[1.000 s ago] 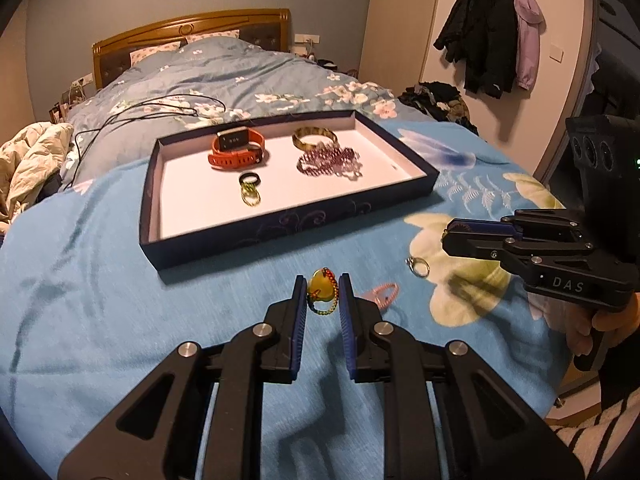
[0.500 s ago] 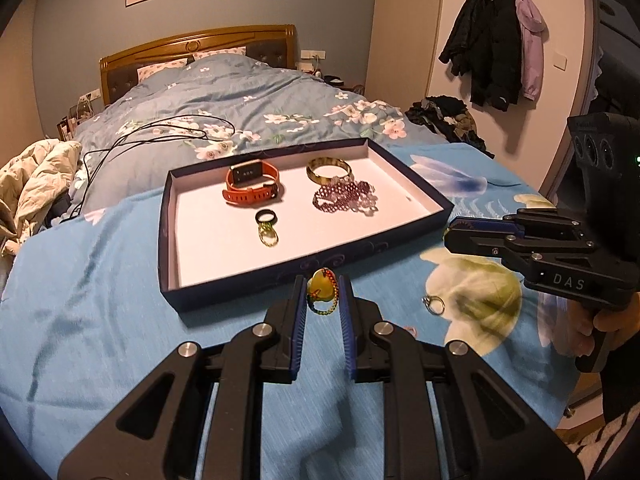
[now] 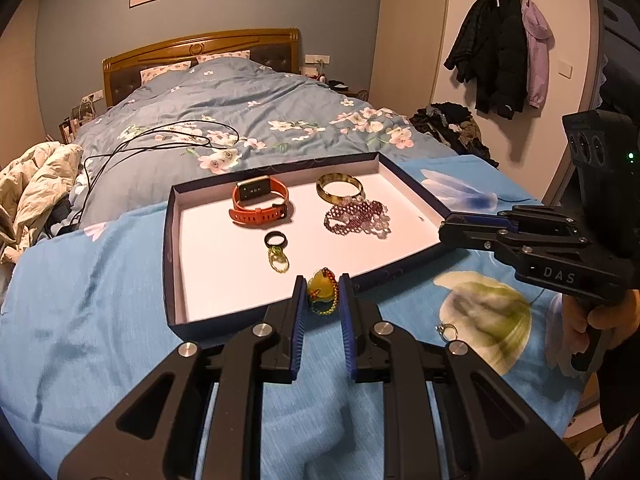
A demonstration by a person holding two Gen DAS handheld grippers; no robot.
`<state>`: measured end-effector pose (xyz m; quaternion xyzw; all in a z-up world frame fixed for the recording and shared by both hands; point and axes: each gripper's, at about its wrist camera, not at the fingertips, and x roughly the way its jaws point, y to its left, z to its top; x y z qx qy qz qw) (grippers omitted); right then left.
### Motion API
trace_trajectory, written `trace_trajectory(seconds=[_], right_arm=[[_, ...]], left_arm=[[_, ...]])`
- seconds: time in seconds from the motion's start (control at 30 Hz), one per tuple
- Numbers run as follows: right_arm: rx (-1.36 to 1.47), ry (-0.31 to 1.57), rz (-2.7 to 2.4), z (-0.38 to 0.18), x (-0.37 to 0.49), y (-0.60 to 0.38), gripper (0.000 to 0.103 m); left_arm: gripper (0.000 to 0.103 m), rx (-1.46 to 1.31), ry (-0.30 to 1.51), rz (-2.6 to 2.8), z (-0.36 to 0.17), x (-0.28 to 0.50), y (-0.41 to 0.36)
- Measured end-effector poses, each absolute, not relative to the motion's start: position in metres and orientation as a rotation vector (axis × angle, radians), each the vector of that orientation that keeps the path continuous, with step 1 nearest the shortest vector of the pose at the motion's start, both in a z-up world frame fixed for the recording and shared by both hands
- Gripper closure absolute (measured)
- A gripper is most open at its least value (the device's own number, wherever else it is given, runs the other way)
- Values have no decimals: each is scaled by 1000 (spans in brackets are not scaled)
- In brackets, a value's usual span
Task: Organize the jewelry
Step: 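Carry the duck pendant and green bead ring into the box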
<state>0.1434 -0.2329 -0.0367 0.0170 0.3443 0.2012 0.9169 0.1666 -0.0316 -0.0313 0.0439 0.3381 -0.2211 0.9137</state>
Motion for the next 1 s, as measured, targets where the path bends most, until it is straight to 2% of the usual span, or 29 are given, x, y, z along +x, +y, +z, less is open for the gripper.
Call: trace_trajectory(seconds=[1.0], right_arm=[[6, 775, 403, -51, 216, -220, 90]], left_arm=[[87, 88, 741, -410, -43, 234, -45]])
